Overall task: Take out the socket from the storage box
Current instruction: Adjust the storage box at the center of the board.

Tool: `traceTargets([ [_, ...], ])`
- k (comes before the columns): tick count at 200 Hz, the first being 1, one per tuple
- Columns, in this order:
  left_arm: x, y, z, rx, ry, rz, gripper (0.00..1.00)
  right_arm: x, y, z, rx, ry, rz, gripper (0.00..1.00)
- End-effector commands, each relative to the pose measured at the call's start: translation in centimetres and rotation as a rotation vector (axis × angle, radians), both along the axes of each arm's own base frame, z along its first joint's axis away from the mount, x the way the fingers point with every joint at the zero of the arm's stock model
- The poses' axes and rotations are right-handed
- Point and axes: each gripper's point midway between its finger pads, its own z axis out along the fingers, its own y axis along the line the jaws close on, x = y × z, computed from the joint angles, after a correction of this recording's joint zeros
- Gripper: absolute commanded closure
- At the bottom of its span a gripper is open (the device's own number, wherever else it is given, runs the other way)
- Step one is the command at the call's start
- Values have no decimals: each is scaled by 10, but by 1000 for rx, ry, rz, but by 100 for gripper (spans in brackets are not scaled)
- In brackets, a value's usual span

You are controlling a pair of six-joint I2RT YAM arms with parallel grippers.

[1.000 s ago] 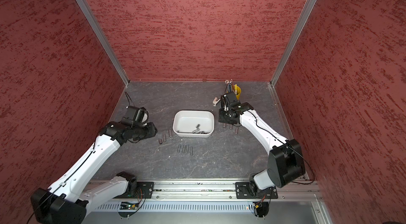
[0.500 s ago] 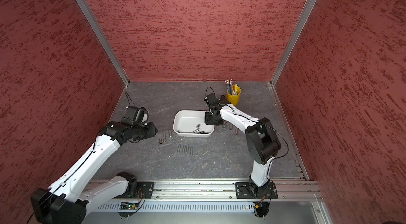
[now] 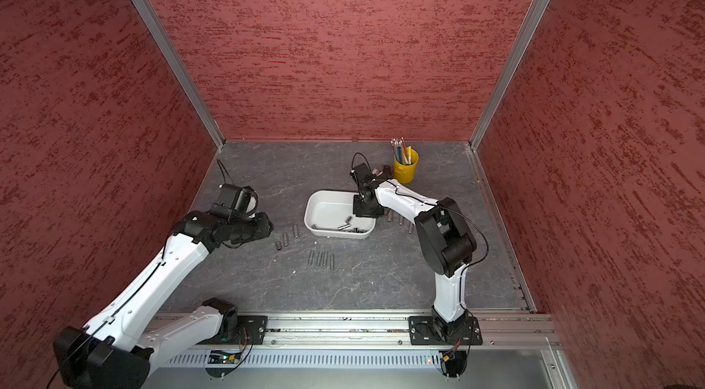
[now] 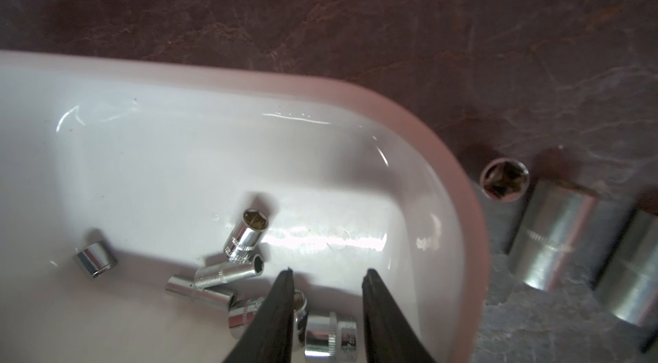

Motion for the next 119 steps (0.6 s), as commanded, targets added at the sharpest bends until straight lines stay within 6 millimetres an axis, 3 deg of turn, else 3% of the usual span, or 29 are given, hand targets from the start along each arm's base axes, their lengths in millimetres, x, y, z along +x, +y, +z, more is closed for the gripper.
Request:
traceTargets([
  [1,2,0,0,7,-15,-7,60,4,-3,28,-20,-62,-2,63],
  [32,1,0,1,7,-17,-7,60,4,-17,53,-60,-125,-7,62],
  [54,1,1,0,9,-17,-5,60,4,-29,55,-117,-135,-12,61],
  [76,2,0,0,9,-16,-4,60,4,-37,47,-153,-126,-26,61],
  [119,2,-1,-1,7,-9,-7,60,2,-32,19,-145,-63,-26,64],
])
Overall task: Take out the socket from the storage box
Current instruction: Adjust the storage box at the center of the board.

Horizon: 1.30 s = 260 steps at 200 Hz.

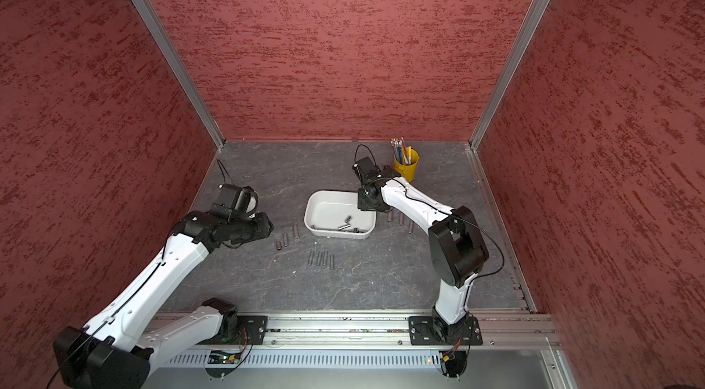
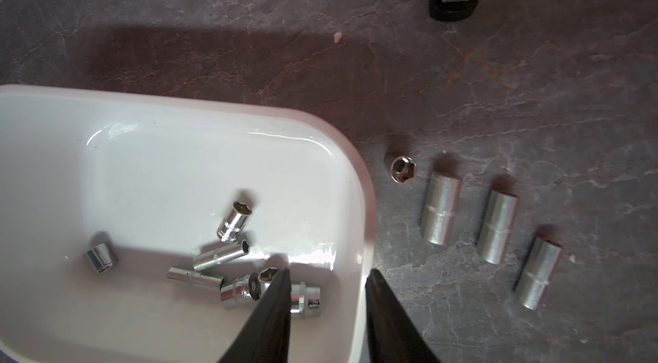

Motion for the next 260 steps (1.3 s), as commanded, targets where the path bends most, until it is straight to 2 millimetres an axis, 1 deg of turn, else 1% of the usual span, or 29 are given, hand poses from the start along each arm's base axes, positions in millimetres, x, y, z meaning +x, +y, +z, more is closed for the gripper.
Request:
traceTargets([
  [1,2,-1,-1,7,-9,-8,60,-1,-6,-21,-47,39,-12,64],
  [36,2,0,-1,7,-11,-7,60,-1,-3,-37,-48,71,-13,68],
  [66,2,0,-1,7,-8,-7,60,-2,-3,-40,-40,76,-14,68],
  [76,2,-1,-2,7,-8,-8,60,-1,2,-36,-12,65,-2,68],
  [91,2,-1,-2,7,-7,-9,60,0,2,-27,-3,47,-2,68],
  [131,1,-1,-1,4,-9,-11,60,2,-14,2,-49,-9,-23,68],
  [146,1,-2,-1,1,-10,-12,60,2,-22,8,-62,-25,-40,67],
  [159,1,-2,-1,0,-10,-14,60,2,-27,9,-74,-28,-49,67],
  [179,1,-3,-1,-3,-10,-16,60,1,-31,1,-76,-4,-57,66],
  [214,1,-3,-2,-1,-5,-18,60,-1,-28,-18,-68,38,-57,66],
  [260,2,-3,-3,0,2,-19,60,-5,-24,-42,-55,84,-58,69],
])
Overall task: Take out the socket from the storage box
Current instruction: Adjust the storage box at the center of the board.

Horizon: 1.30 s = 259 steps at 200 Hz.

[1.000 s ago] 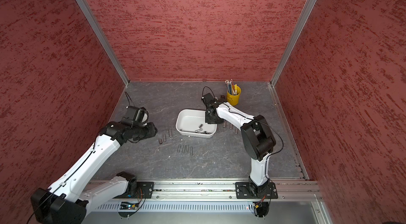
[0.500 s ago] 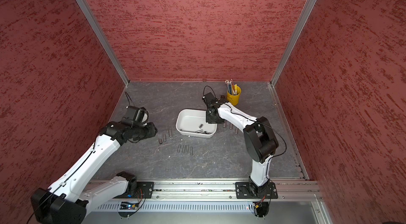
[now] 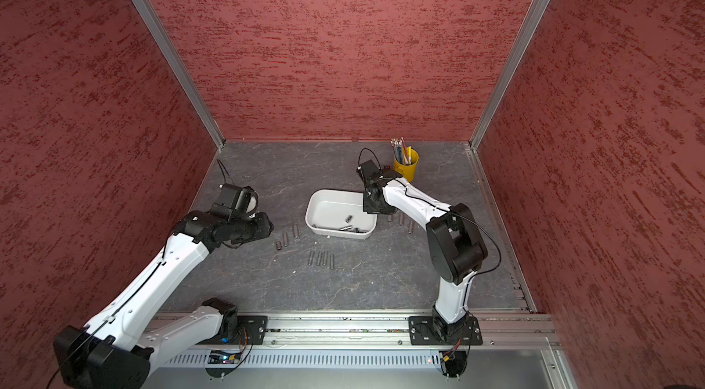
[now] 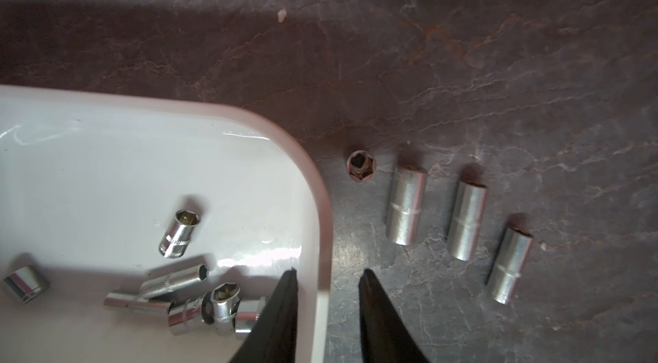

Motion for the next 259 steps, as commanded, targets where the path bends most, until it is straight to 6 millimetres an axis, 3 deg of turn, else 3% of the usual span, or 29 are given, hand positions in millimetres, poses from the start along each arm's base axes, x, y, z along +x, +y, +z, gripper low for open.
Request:
traceTargets([
  [1,2,-3,-2,0,-5,-17,60,-2,2,-18,13,36,-10,69],
  [46,1,-3,-2,-1,-3,-17,60,-2,8,-31,33,63,-14,77],
  [78,1,-3,-2,-3,-5,-18,60,-3,15,-35,64,91,-37,88],
  [141,0,-5,-2,-9,0,-24,60,-12,25,-22,114,194,-65,99],
  [217,-2,-12,-4,-17,11,-54,60,-20,26,11,167,382,-23,100],
  [259,-2,-14,-4,-23,11,-61,60,-17,28,5,191,439,-11,100],
])
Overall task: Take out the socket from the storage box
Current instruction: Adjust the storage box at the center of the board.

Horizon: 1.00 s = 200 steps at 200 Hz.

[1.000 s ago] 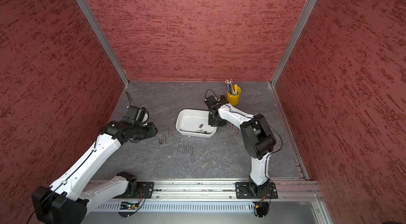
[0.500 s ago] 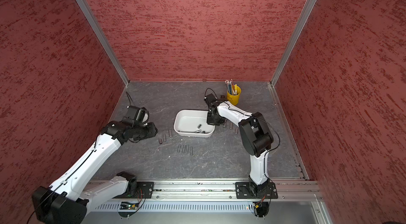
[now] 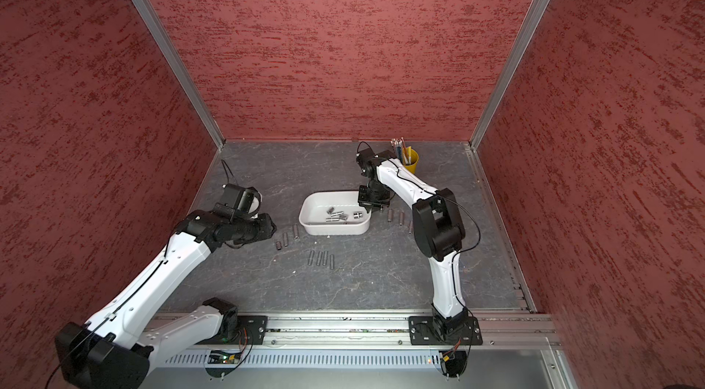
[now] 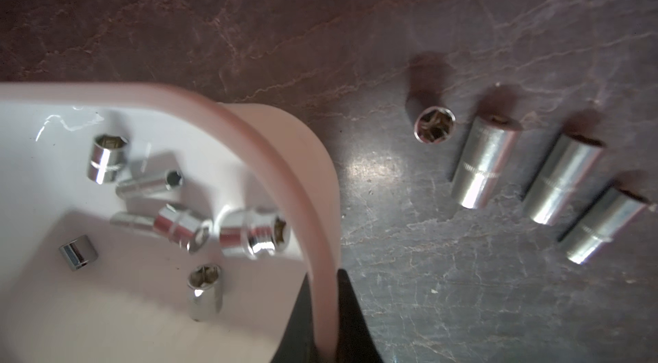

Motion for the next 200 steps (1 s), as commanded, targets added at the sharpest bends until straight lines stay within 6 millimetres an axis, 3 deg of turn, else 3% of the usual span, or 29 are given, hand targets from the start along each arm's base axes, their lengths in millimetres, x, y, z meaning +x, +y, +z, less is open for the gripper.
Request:
traceTargets([
  [1,1,-4,-2,-6,-3,-26,60,-12,3,1,35,83,24,100],
  [114,1,-5,-6,0,11,-29,60,4,9,-5,58,42,17,100],
  [200,1,-5,-10,14,26,-29,59,34,9,-1,59,-79,41,95],
])
